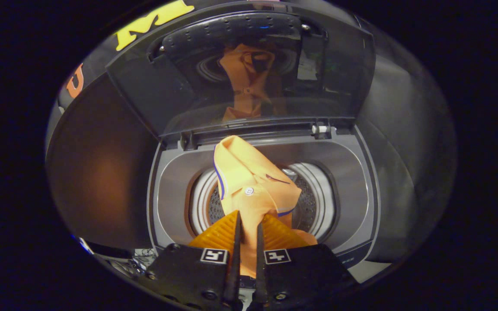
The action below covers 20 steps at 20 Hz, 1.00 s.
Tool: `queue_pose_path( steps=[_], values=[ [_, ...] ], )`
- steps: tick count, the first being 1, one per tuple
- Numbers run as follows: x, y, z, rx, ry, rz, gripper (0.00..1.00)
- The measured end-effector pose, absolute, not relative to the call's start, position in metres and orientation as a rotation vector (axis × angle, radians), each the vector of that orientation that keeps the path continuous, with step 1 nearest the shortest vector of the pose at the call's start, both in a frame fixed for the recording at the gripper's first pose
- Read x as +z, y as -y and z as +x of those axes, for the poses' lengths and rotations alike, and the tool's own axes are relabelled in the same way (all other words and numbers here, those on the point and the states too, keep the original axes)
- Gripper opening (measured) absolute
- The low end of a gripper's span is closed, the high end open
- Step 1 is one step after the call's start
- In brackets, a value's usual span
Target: Put the clothes into the washing machine and then close the washing machine lid.
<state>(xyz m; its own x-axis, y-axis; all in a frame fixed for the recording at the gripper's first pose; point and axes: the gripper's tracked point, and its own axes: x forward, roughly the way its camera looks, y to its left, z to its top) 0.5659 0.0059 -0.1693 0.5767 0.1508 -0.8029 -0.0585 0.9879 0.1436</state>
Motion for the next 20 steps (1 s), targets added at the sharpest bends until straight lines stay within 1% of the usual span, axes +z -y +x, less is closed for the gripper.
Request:
queue_pose_path(
  steps=[1,3,7,8,10,16,20],
  values=[
    [-0.167,-0.006,0.565,0.118,-0.948,0.099,0.21],
    [-0.167,-0.004,0.564,0.113,-0.949,0.089,0.34],
    [-0.163,0.000,0.566,0.083,-0.923,0.086,0.83],
    [-0.162,0.001,0.566,0.082,-0.918,0.086,0.81],
    [-0.160,0.003,0.564,0.084,-0.915,0.089,0.80],
    [-0.153,0.006,0.561,0.086,-0.885,0.098,0.80],
    [-0.132,0.012,0.559,0.069,-0.801,0.065,0.80]
  ],
)
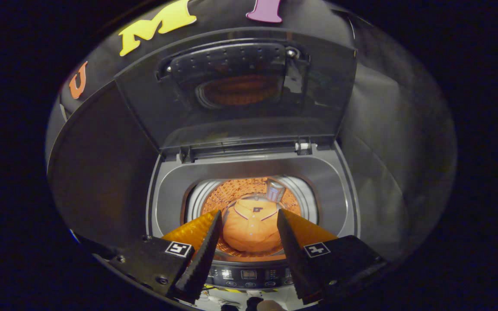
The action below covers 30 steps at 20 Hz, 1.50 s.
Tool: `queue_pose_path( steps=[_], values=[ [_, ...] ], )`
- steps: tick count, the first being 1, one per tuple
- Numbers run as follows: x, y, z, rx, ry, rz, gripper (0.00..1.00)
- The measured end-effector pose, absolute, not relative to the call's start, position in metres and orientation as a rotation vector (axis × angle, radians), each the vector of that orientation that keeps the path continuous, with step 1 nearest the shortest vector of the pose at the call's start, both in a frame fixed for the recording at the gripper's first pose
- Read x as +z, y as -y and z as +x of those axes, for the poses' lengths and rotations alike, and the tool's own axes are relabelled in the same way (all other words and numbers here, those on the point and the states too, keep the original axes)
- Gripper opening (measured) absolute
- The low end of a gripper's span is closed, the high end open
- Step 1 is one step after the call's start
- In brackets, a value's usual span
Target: Put the clothes into the washing machine and then close the washing machine lid.
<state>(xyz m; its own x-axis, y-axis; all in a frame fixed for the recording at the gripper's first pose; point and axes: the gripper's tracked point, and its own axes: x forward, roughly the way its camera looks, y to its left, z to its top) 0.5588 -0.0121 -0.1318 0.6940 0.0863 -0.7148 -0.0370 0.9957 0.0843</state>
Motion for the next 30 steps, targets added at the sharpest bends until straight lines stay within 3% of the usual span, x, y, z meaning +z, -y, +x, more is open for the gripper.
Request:
queue_pose_path(
  steps=[13,30],
  values=[
    [-0.031,0.025,0.567,0.046,-0.526,0.029,0.80],
    [0.077,0.005,0.638,0.064,-0.382,0.021,0.80]
  ],
)
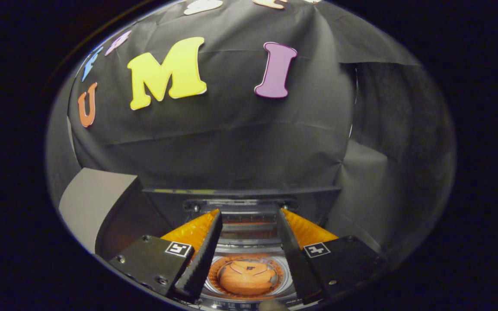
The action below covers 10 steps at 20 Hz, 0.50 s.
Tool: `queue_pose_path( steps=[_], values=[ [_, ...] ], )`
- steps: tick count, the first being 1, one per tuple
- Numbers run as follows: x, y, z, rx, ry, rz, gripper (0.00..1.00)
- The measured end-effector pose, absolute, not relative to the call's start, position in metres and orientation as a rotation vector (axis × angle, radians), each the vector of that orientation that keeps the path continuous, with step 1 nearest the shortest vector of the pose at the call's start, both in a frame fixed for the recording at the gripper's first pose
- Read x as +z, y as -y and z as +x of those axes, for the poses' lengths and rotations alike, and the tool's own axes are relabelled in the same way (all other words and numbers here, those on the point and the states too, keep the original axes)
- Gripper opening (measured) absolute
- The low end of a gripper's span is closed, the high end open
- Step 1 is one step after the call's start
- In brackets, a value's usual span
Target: Put the clothes into the washing machine and then close the washing machine lid.
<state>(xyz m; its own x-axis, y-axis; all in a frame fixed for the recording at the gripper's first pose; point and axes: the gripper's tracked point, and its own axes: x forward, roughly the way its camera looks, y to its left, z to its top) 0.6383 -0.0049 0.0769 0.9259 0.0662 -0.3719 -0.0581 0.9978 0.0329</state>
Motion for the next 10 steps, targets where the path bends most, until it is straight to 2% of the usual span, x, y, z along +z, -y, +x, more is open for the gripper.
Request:
queue_pose_path(
  steps=[10],
  values=[
    [0.098,-0.016,0.697,0.071,-0.386,-0.001,0.80]
  ],
)
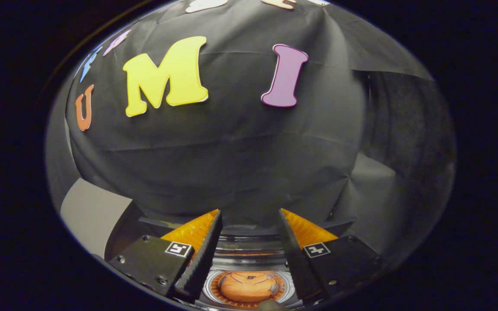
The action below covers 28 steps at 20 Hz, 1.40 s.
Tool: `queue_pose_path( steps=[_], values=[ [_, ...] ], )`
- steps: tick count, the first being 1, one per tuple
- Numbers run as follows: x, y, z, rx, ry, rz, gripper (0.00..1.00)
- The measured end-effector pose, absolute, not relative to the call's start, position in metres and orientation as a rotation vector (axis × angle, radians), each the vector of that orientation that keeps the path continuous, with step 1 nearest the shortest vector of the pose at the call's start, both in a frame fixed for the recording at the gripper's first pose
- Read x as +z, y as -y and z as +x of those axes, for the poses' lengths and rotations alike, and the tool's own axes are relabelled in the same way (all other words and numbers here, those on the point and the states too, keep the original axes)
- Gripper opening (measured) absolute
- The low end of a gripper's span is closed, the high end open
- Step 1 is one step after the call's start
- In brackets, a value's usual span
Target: Put the clothes into the washing machine and then close the washing machine lid.
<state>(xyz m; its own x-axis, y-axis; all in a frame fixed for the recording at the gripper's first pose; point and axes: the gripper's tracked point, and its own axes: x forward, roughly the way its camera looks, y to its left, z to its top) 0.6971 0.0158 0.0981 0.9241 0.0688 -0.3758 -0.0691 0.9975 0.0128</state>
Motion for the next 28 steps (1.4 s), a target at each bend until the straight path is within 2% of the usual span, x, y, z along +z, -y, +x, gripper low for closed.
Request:
queue_pose_path(
  steps=[8,11,28],
  values=[
    [0.068,-0.018,0.736,0.047,-0.455,0.015,0.81],
    [0.063,-0.017,0.735,0.045,-0.458,0.003,0.85],
    [0.061,-0.014,0.698,0.052,-0.383,-0.008,0.85]
  ],
)
